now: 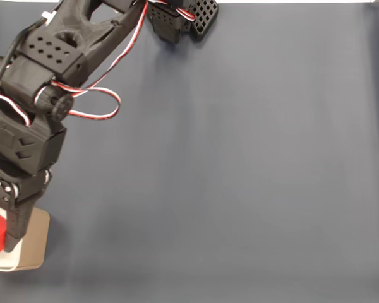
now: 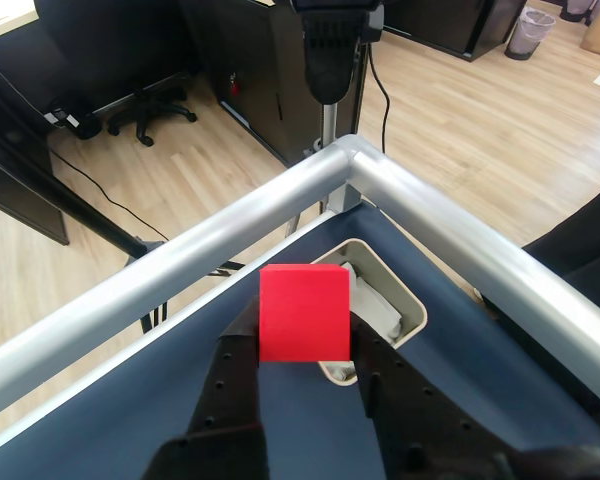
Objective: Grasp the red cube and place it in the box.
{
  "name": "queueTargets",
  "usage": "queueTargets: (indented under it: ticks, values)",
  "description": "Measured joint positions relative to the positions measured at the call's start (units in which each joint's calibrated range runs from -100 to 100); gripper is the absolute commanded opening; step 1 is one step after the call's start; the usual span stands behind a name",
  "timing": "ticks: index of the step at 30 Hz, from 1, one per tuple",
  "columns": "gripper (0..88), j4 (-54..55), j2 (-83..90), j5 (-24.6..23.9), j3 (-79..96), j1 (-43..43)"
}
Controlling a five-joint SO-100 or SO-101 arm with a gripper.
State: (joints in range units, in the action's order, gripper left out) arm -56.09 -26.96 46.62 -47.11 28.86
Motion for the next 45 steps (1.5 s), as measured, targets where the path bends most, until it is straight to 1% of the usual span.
queueTargets:
  ticks: [18, 45]
  values:
    - [0.0, 0.9, -3.4, 0.0, -3.1, 2.8]
    - [0.0, 1.8, -4.6, 0.4, -3.1, 3.3]
